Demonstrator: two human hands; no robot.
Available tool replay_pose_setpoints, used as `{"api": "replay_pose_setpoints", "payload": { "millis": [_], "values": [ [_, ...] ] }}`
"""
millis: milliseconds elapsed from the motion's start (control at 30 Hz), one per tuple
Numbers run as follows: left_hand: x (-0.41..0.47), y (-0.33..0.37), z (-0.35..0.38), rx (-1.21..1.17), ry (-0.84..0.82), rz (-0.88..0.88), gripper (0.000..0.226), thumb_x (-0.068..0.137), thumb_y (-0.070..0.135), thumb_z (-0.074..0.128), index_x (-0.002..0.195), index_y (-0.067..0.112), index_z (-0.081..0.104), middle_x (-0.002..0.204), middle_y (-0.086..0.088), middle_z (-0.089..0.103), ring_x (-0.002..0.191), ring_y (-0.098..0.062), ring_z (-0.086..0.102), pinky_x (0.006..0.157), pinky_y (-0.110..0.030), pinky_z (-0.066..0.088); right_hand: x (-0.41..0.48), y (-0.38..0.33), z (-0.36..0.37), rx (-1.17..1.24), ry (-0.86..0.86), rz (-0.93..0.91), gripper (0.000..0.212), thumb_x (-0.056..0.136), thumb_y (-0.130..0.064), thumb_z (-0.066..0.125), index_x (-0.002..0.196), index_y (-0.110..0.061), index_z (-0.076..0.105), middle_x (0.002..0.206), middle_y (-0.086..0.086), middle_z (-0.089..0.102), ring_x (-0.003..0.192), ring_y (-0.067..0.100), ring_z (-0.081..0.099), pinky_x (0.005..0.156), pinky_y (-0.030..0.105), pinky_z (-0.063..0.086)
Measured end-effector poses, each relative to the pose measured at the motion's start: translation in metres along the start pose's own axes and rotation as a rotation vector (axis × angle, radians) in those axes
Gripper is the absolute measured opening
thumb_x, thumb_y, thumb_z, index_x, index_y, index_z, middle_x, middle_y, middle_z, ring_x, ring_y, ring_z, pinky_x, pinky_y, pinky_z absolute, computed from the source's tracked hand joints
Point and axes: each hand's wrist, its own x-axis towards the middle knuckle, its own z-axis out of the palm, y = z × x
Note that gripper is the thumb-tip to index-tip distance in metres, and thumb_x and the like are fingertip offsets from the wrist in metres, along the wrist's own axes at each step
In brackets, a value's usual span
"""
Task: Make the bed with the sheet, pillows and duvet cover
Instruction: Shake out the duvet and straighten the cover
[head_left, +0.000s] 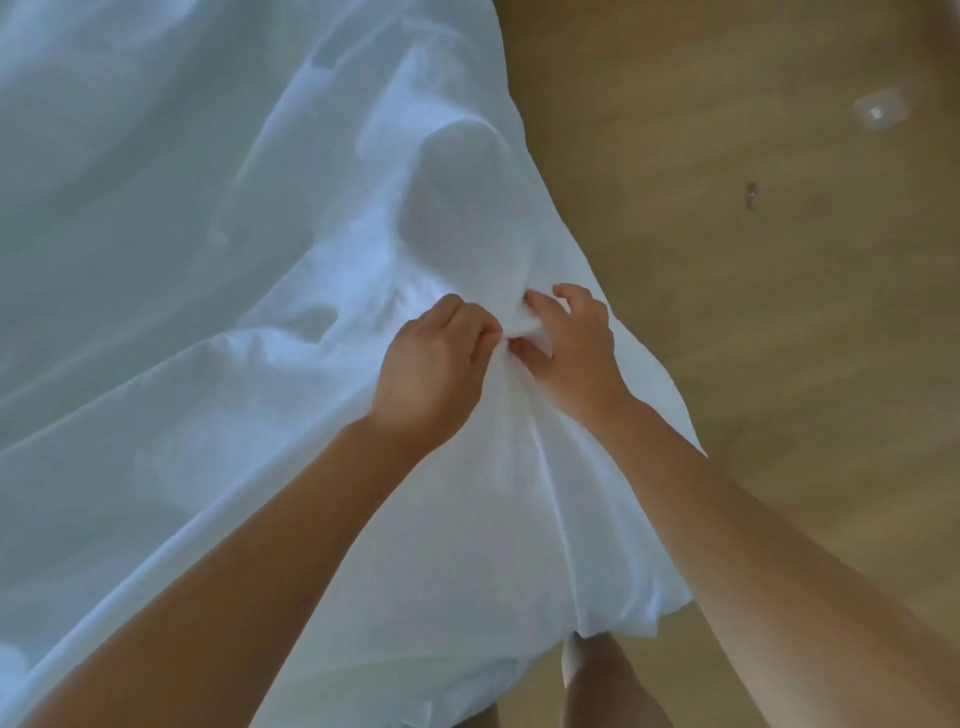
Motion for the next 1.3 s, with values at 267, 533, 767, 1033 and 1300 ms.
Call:
{"api": "replay_pose_setpoints", "payload": {
  "millis": [267,533,767,1033,1300],
  "values": [
    [-0.028,-0.016,-0.11,-1.09,-0.237,-0.412,0.014,0.071,0.036,0.062,0.067,0.024,0.068,0.058,0.008,0.058,0.048,-0.006,0.05,0.048,-0.014,0.042,-0.076,-0.101,-0.053,0.276,0.288,-0.657,0.025,0.097,-0.016,0.046,0.082,-0.003,0.061,0.076,0.004,0.055,0.065,0.023,0.05,0.056,0.029,0.038],
    [-0.002,-0.017,-0.101,-0.724,0.112,-0.764,0.027,0.091,0.027,0.056,0.068,0.018,0.065,0.057,0.009,0.067,0.061,-0.011,0.065,0.048,-0.014,0.047,-0.062,-0.136,-0.022,0.203,-0.147,-0.718,0.017,0.086,-0.006,0.06,0.096,0.002,0.071,0.093,0.016,0.067,0.085,0.033,0.06,0.077,0.044,0.049],
    [-0.019,-0.093,-0.11,-0.292,0.516,-0.968,0.034,0.094,0.03,0.051,0.07,0.008,0.059,0.063,-0.005,0.062,0.067,-0.026,0.06,0.052,-0.028,0.043,-0.013,-0.083,-0.03,0.427,0.105,-0.252,0.032,0.085,-0.032,0.053,0.103,-0.007,0.063,0.102,0.0,0.055,0.1,0.015,0.053,0.081,0.016,0.039],
    [0.02,-0.1,-0.037,0.379,0.049,-1.02,0.039,0.091,0.026,0.05,0.124,0.006,0.044,0.123,-0.018,0.051,0.115,-0.037,0.049,0.091,-0.043,0.038,0.06,0.013,0.0,0.33,-0.512,0.424,0.077,0.068,-0.067,0.065,0.12,-0.012,0.053,0.116,0.003,0.06,0.105,0.024,0.059,0.091,0.042,0.048],
    [0.062,-0.041,-0.004,-0.079,0.006,-0.895,0.037,0.09,0.048,0.053,0.082,0.012,0.047,0.072,0.001,0.051,0.071,-0.02,0.047,0.061,-0.026,0.03,0.052,0.006,-0.041,0.84,-0.362,0.232,0.009,0.076,-0.041,0.071,0.081,-0.034,0.069,0.08,-0.006,0.072,0.076,0.016,0.069,0.069,0.03,0.055]
  ]
}}
